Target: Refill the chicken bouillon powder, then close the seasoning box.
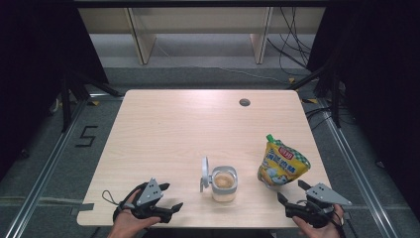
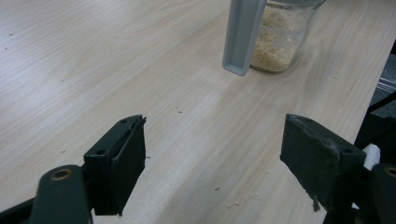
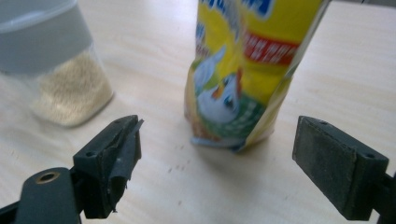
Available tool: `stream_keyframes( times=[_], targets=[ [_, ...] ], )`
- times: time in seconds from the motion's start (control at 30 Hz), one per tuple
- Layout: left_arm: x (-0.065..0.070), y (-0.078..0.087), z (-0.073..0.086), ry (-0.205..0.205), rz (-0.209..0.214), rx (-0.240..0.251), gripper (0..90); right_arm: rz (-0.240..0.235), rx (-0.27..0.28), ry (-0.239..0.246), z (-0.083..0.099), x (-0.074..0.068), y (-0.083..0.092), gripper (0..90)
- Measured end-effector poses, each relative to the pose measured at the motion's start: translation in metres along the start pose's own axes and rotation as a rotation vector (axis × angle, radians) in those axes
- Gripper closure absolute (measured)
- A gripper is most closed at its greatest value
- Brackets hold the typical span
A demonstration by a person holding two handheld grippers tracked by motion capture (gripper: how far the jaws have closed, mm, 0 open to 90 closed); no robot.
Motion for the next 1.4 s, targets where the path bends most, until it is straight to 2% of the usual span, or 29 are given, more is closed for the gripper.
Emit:
stream_keyframes(
  times=[0.03, 0.07, 0.1, 0.17, 0.2, 0.3, 0.4, 0.47, 0.5, 0.53, 0.63, 0.67, 0.7, 0.73, 0.77, 0.8, 0.83, 0.9, 0.93, 0.97, 1.07, 1.1, 1.13, 1.17, 1.2, 1.3, 1.33, 1.37, 1.4],
  targets=[
    [-0.001, 0.001, 0.001, -0.026, 0.001, -0.017, 21.5, -0.006, -0.012, -0.009, 0.002, -0.002, 0.0, 16.2],
    [0.0, 0.001, 0.001, -0.011, 0.008, -0.018, 21.5, -0.013, -0.019, -0.004, 0.003, -0.004, 0.0, 16.2],
    [-0.001, 0.002, 0.001, -0.018, 0.005, -0.021, 21.5, -0.01, -0.025, 0.002, 0.004, -0.005, 0.0, 16.3],
    [0.0, 0.002, -0.002, -0.004, 0.006, -0.008, 21.5, -0.012, -0.03, 0.015, 0.005, -0.007, 0.0, 16.3],
    [-0.001, 0.003, -0.002, -0.024, 0.013, -0.019, 21.6, -0.014, -0.038, 0.02, 0.007, -0.009, 0.0, 16.4],
    [0.004, 0.003, -0.005, 0.005, 0.03, -0.004, 21.6, -0.022, -0.054, 0.016, 0.009, -0.012, 0.001, 16.5],
    [0.007, 0.004, -0.01, -0.011, 0.054, -0.01, 24.4, -0.021, -0.066, 0.022, 0.011, -0.013, 0.0, 16.6],
    [0.009, 0.004, -0.014, -0.007, 0.061, 0.0, 33.1, -0.017, -0.065, 0.035, 0.011, -0.013, 0.0, 16.6],
    [0.009, 0.005, -0.015, -0.025, 0.06, 0.003, 37.8, -0.017, -0.067, 0.037, 0.011, -0.013, 0.0, 16.7],
    [0.01, 0.006, -0.02, -0.04, 0.058, 0.028, 45.8, -0.018, -0.071, 0.033, 0.012, -0.013, 0.0, 16.8],
    [0.009, 0.008, -0.026, -0.067, 0.041, 0.044, 66.2, -0.019, -0.087, 0.033, 0.013, -0.013, 0.0, 17.1],
    [0.007, 0.008, -0.029, -0.099, 0.036, 0.043, 72.8, -0.018, -0.086, 0.035, 0.013, -0.013, 0.0, 18.0],
    [0.009, 0.008, -0.03, -0.09, 0.03, 0.045, 77.8, -0.017, -0.078, 0.036, 0.012, -0.014, 0.0, 19.0],
    [0.008, 0.008, -0.031, -0.108, 0.034, 0.046, 83.9, -0.036, -0.08, 0.029, 0.012, -0.016, 0.0, 19.6],
    [0.01, 0.007, -0.032, -0.097, 0.034, 0.046, 86.8, -0.026, -0.082, 0.027, 0.011, -0.016, 0.001, 19.4],
    [0.011, 0.006, -0.033, -0.112, 0.042, 0.042, 88.8, -0.011, -0.084, 0.022, 0.011, -0.016, 0.002, 19.3],
    [0.013, 0.005, -0.035, -0.114, 0.042, 0.042, 88.9, -0.015, -0.083, -0.001, 0.012, -0.018, 0.002, 19.4],
    [0.016, 0.003, -0.041, -0.118, 0.056, 0.052, 89.0, -0.009, -0.081, 0.029, 0.011, -0.016, 0.002, 19.5],
    [0.017, 0.004, -0.042, -0.12, 0.061, 0.049, 89.0, -0.014, -0.072, 0.014, 0.01, -0.018, 0.002, 19.8],
    [0.017, 0.004, -0.045, -0.125, 0.058, 0.046, 89.0, -0.023, -0.066, 0.036, 0.009, -0.017, 0.001, 20.1],
    [0.014, 0.005, -0.053, -0.149, 0.05, 0.05, 89.0, -0.026, -0.075, 0.046, 0.009, -0.019, 0.001, 20.2],
    [0.013, 0.006, -0.058, -0.15, 0.059, 0.057, 89.0, -0.027, -0.076, 0.043, 0.01, -0.02, 0.0, 20.2],
    [0.013, 0.005, -0.06, -0.138, 0.056, 0.057, 89.0, -0.024, -0.085, 0.019, 0.011, -0.022, 0.001, 20.1],
    [0.013, 0.004, -0.063, -0.142, 0.059, 0.059, 89.0, -0.017, -0.081, 0.043, 0.01, -0.019, 0.001, 20.1],
    [0.013, 0.003, -0.065, -0.144, 0.061, 0.057, 89.0, -0.033, -0.08, 0.041, 0.01, -0.02, 0.0, 20.1],
    [0.016, -0.003, -0.07, -0.143, 0.075, 0.048, 89.0, -0.018, -0.09, 0.035, 0.011, -0.02, 0.001, 20.0],
    [0.016, -0.004, -0.072, -0.159, 0.076, 0.047, 89.0, -0.027, -0.088, 0.044, 0.011, -0.019, 0.0, 20.0],
    [0.017, -0.006, -0.073, -0.144, 0.076, 0.051, 89.0, -0.032, -0.087, 0.044, 0.011, -0.02, -0.001, 20.0],
    [0.017, -0.007, -0.075, -0.157, 0.079, 0.049, 89.0, -0.034, -0.086, 0.044, 0.011, -0.02, -0.001, 20.0]
  ],
)
Point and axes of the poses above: each handheld gripper's, and its own axes: y roughly backward along the jaws, z roughly out of its underside, x roughly to its right, the point moved 9 cm from there along -y, roughly forward along the jaws, and after that the axes turned 1 degree about -y, right-handed, at the moved point
